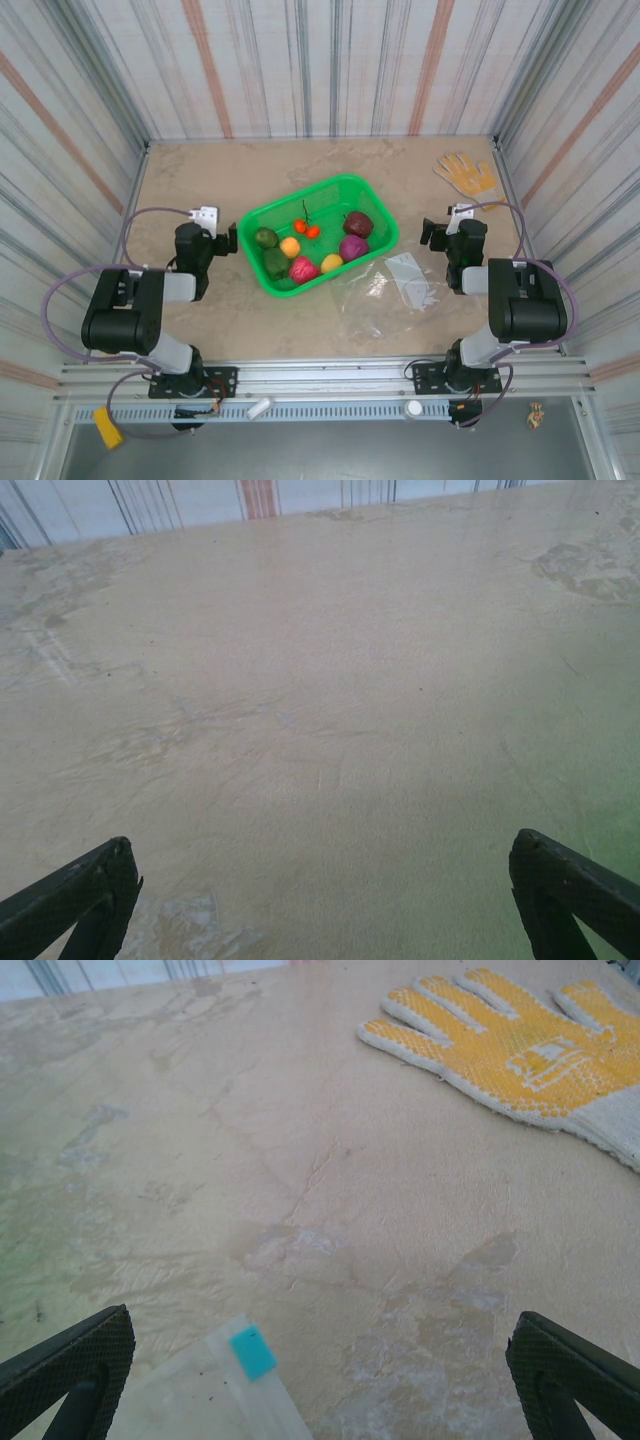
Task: Place the food in the zip-top bag and seal the zipper
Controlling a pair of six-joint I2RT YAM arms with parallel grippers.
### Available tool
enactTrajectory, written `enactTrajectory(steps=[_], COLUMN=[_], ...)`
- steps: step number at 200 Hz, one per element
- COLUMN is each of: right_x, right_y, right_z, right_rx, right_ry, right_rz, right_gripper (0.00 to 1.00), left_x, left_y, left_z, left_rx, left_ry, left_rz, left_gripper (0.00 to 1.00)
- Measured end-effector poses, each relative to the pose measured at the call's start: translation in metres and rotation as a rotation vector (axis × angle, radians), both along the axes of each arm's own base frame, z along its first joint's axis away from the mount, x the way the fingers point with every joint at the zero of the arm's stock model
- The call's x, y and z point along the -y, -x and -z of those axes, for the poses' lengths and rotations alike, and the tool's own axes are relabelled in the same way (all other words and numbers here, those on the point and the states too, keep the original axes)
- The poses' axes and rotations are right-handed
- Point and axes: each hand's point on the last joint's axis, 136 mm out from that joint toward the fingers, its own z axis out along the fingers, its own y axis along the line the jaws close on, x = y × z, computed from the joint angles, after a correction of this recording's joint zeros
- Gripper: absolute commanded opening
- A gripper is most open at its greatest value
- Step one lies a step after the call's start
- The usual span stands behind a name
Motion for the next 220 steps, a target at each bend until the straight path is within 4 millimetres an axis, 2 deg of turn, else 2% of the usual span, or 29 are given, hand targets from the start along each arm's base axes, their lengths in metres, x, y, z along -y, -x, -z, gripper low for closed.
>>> enactTrajectory(steps=[32, 62, 118, 178, 193, 202, 206, 213, 216, 218, 220], right_x=[0.002, 0.003, 0.004, 0.001, -0.002, -0.008, -0.014, -0.022, -0.024, -0.027, -0.029], right_y=[0.0, 0.0, 0.0, 0.001, 0.0, -0.006, -0.009, -0.014, -0.015, -0.016, -0.016], right_z=[0.0, 0.0, 0.0, 0.001, -0.005, -0.025, -0.042, -0.073, -0.08, -0.096, -0.101], right_rx=[0.0, 0.0, -0.001, -0.016, -0.063, -0.053, -0.035, 0.015, 0.028, 0.057, 0.066], right_ry=[-0.002, -0.003, -0.003, -0.007, 0.007, 0.031, 0.047, 0.066, 0.07, 0.078, 0.079], right_rz=[0.003, 0.005, 0.006, -0.003, -0.003, -0.016, -0.026, -0.042, -0.045, -0.05, -0.052], right_gripper=[0.99, 0.99, 0.99, 0.99, 0.99, 0.99, 0.99, 0.99, 0.99, 0.99, 0.99], left_x=[-0.001, -0.013, -0.009, -0.019, -0.031, -0.041, -0.045, -0.054, -0.056, -0.057, -0.058], left_y=[0.003, -0.002, -0.001, 0.0, -0.008, -0.015, -0.017, -0.02, -0.02, -0.021, -0.02], left_z=[0.002, 0.001, 0.003, 0.002, -0.018, -0.043, -0.051, -0.083, -0.09, -0.1, -0.103], left_rx=[0.0, -0.01, -0.023, -0.068, -0.082, -0.054, -0.042, 0.016, 0.031, 0.052, 0.058], left_ry=[-0.009, 0.009, 0.035, 0.094, 0.121, 0.154, 0.166, 0.194, 0.2, 0.206, 0.208], left_rz=[-0.009, -0.019, 0.014, 0.003, -0.057, -0.107, -0.121, -0.156, -0.162, -0.168, -0.171], left_gripper=[0.99, 0.99, 0.99, 0.99, 0.99, 0.99, 0.99, 0.99, 0.99, 0.99, 0.99])
